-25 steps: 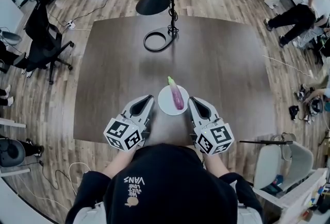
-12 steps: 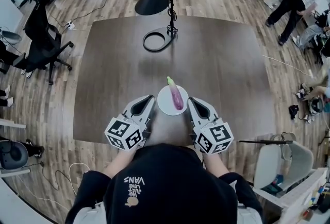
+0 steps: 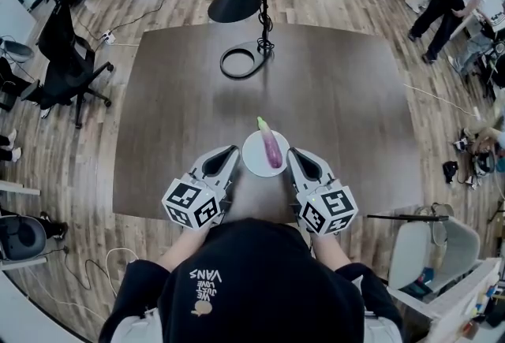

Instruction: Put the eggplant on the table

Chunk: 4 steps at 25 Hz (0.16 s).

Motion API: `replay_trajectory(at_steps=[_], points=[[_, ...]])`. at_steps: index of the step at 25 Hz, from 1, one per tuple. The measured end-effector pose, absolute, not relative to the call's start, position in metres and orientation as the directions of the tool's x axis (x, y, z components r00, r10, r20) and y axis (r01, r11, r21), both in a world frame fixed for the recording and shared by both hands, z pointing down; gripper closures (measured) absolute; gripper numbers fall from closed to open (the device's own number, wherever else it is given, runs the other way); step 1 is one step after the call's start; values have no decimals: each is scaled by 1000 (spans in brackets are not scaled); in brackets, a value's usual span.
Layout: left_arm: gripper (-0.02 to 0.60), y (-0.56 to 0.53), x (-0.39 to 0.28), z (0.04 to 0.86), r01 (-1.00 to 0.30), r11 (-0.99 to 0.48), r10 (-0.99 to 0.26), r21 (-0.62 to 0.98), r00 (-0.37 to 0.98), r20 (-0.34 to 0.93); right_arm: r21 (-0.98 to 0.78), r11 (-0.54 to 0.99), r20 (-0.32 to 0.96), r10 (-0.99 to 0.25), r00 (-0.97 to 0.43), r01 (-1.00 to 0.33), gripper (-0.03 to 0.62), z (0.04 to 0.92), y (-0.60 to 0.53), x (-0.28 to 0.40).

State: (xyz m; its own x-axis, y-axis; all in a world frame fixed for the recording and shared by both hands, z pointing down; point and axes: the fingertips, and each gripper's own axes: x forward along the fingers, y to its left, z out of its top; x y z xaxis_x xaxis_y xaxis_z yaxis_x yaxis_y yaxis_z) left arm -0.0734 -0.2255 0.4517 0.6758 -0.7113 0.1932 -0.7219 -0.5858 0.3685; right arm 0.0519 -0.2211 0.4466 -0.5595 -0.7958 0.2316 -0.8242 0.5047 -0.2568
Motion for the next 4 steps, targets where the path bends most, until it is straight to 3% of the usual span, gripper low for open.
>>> replay_trajectory(at_steps=[4], points=[[557,-229,-73,451,-721,-588,-709,367,678,197,-257,506,234,-794,-561,-824,576,445,-225,52]])
